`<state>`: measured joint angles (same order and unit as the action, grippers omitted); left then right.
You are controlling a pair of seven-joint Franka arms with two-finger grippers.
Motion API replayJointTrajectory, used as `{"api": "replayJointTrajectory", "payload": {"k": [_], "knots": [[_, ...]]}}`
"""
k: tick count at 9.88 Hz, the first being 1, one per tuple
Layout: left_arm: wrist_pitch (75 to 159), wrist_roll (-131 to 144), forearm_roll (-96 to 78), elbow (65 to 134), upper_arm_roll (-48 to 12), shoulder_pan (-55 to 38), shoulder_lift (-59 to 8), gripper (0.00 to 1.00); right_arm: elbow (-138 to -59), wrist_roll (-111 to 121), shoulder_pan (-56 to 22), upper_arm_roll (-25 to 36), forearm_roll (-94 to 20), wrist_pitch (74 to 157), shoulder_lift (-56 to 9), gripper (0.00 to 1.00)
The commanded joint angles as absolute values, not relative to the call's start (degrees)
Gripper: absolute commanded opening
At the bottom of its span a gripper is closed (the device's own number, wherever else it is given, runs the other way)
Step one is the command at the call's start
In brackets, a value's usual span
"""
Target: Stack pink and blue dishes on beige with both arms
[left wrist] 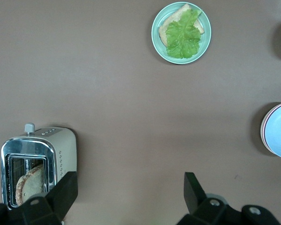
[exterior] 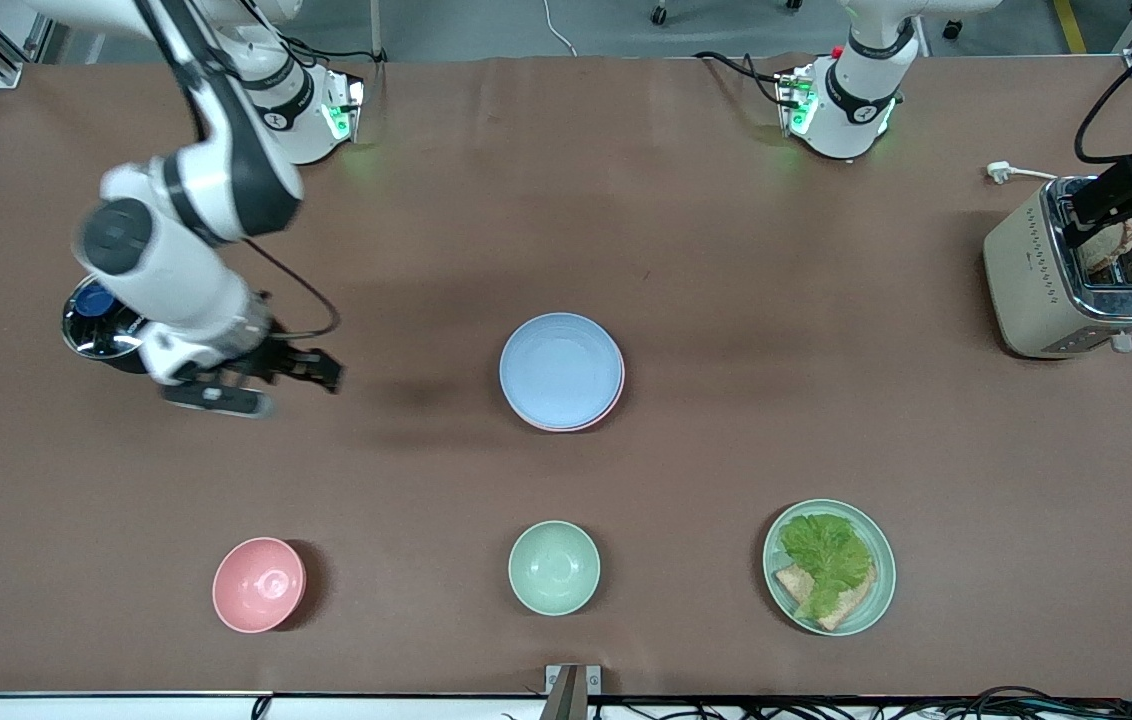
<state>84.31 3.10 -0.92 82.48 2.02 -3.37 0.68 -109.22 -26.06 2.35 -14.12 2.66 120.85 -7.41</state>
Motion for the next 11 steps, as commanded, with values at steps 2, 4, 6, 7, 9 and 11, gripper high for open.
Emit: {"api": "replayJointTrajectory", "payload": {"k": [2, 4, 6, 7, 9, 11], "knots": [[83.58, 3.34, -1.32, 86.55, 1.23, -2.73, 3.5, 1.0, -97.61, -19.9, 3.08, -4.96, 4.04, 105.52, -2.82, 1.0], [84.02, 3.43, 0.68, 87.01, 0.27, -2.72, 3.69, 1.0, -88.55, -17.68, 5.51, -0.62, 2.99, 95.94, -2.9, 1.0], [83.85, 3.51, 1.06, 87.01, -0.62, -2.64, 3.69, 1.0, -82.29, -16.79, 5.63, 0.52, 0.01, 84.51, -2.2, 1.0], [83.85, 3.43, 0.62, 87.01, -0.62, -2.11, 3.69, 1.0, -82.09, -13.48, 3.01, 3.4, 0.0, 84.03, -0.63, 1.0], [83.76, 3.34, 0.44, 87.01, -0.62, -2.02, 3.78, 1.0, -82.79, -3.27, 2.37, 5.45, -0.09, 84.72, -0.35, 1.0], [83.67, 3.08, 0.44, 87.01, -0.53, -2.02, 3.69, 1.0, -82.79, -3.25, 2.55, 5.27, -0.79, 86.04, -0.44, 1.0]]}}
